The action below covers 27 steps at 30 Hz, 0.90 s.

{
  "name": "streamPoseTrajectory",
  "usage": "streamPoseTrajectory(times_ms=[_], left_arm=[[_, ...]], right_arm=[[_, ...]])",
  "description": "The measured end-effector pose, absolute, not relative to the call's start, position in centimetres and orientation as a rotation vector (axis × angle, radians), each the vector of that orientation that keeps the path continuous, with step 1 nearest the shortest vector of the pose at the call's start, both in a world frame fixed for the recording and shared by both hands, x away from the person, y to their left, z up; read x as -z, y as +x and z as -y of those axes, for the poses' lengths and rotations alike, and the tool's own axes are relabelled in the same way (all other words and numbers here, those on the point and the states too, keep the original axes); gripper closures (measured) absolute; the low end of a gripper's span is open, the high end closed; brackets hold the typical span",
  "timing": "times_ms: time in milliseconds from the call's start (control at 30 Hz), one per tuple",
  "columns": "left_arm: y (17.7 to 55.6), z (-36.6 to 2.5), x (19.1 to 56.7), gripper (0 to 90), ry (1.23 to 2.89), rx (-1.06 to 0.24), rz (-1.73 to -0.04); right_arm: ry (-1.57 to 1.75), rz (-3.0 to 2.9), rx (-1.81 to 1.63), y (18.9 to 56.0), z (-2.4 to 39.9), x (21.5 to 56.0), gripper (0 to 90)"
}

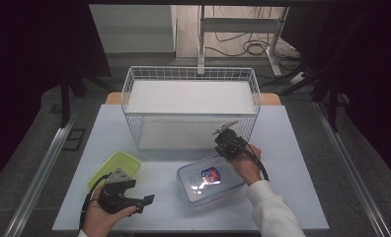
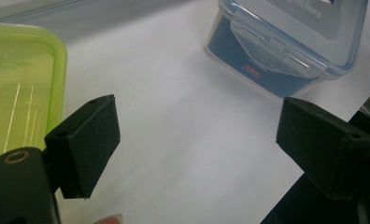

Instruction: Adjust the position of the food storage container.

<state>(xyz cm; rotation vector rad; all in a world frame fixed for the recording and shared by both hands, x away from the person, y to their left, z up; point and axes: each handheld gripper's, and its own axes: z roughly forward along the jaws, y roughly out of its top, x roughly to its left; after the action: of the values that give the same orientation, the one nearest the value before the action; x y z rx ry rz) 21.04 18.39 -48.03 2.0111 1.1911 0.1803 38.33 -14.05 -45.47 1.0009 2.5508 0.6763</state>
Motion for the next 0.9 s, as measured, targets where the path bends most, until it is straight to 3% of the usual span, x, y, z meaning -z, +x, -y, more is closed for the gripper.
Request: streamPoseTrajectory(times_ms=[667,900], left_arm=[[21.0,-17.5,48.1,12.9,2.019,-0.172,-1.184],[21.0,-17.4,48.1,13.0,2.012,-0.165,-1.183]], right_arm=[[1.05,-2.526,-0.741,35.5,18.7,45.4,89.5],[1.091,-2.447,-0.896,33.4,21.1,44.0,89.4]])
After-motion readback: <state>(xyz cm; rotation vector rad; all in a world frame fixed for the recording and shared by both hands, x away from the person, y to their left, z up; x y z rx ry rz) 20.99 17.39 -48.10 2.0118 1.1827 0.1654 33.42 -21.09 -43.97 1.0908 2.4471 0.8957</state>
